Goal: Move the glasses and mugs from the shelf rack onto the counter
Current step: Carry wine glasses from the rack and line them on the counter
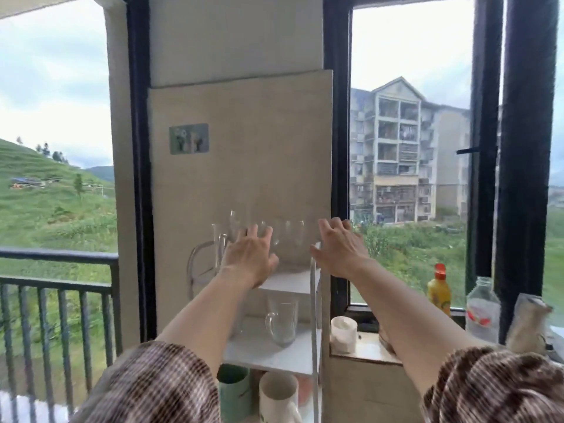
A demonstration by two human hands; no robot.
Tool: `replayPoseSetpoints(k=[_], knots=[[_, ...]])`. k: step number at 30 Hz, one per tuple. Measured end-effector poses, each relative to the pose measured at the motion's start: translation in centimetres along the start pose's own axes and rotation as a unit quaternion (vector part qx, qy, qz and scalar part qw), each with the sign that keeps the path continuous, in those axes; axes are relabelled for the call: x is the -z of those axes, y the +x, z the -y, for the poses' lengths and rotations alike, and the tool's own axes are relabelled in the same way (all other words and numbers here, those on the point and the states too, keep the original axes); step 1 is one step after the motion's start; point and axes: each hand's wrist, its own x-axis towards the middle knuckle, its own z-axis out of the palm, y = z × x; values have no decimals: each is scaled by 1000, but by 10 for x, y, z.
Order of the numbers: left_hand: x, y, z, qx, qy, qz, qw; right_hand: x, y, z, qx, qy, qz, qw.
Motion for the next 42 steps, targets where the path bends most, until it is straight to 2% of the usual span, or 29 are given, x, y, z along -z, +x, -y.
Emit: replayPoseSetpoints(k=[8, 12, 18, 26, 30, 36, 42], knots=[[-47, 104, 33, -30, -67, 1, 997, -58, 97, 11, -37, -11, 27, 999], [-65, 130, 31, -27, -106, 5, 994, -73, 129, 3, -57, 43, 34, 997], [-80, 143, 31, -7, -185, 17, 983, -88, 147, -3, -74, 160, 40, 984], [-81, 130, 33, 1, -298, -44, 954, -87, 140, -1, -71, 204, -18, 976], [-70, 121, 34, -30, -334, -98, 937, -69, 129, 3, -65, 251, -48, 964], [-23, 114, 27, -67, -350, -212, 910, 1, 100, 1, -65, 280, -122, 950], [4, 85, -25, -100, -413, -239, 873, 58, 31, -34, -87, 246, -170, 950]])
